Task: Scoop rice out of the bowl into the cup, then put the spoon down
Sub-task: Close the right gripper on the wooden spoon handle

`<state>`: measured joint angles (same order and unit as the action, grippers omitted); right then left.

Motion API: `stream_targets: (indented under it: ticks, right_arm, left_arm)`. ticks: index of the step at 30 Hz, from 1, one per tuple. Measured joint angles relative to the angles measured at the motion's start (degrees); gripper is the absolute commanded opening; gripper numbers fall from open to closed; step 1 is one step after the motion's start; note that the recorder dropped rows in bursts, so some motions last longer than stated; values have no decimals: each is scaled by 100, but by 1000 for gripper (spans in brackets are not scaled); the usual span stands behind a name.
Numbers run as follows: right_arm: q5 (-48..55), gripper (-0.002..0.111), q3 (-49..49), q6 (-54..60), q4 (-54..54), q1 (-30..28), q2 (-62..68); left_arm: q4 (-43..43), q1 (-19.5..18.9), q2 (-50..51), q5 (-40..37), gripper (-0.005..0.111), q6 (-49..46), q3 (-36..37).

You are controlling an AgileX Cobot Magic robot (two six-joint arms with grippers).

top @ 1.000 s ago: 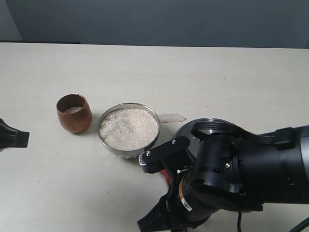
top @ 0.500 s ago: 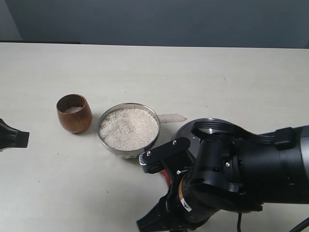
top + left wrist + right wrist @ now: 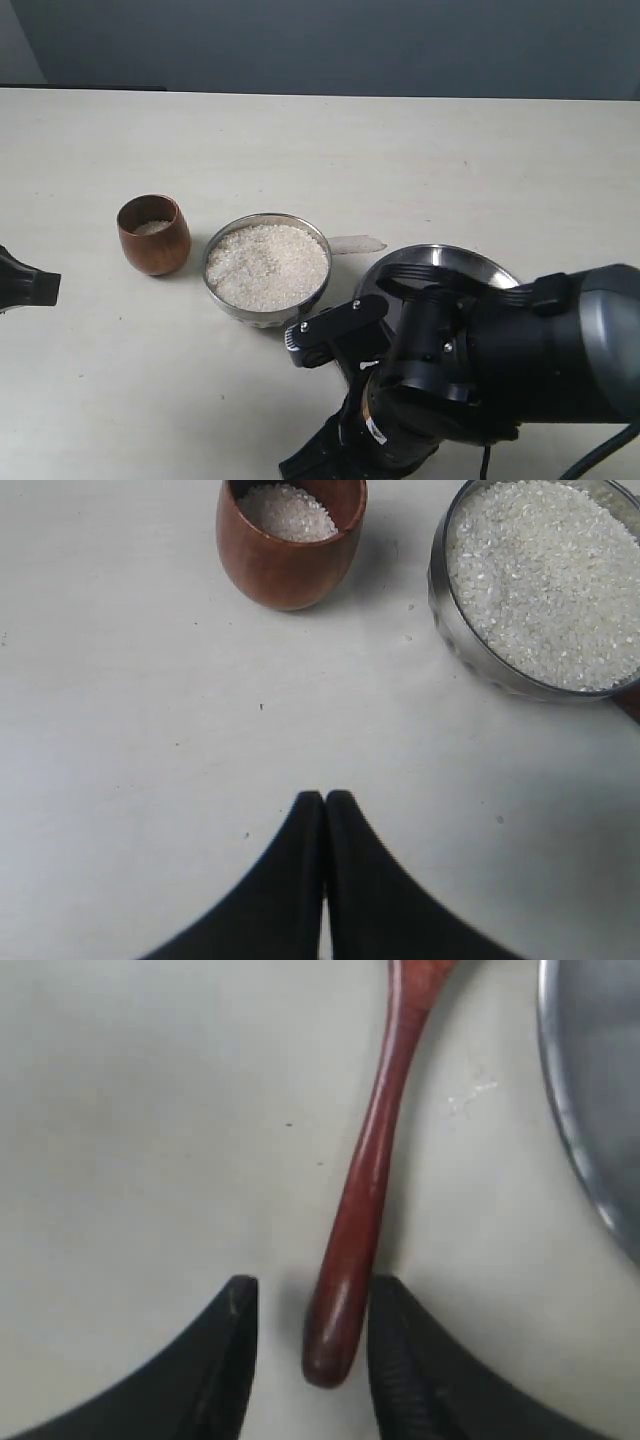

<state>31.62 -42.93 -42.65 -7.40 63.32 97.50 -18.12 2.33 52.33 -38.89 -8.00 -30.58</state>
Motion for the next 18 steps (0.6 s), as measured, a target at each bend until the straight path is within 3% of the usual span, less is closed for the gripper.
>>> stream_targets:
  ticks: [7,9,12,18]
  right_arm:
    - [-41,36,-21,0,27,0,269]
    - [-41,25,-21,0,27,0,269]
    - [-54,0,-29,0,27,0,269]
    - [187,0,-33,186,-78,10,269]
  left_arm:
    - [38,0,0,0,0,0,0]
    - [53,0,0,0,0,0,0]
    - [53,0,0,0,0,0,0]
    - [64,0,0,-14,0,0,0]
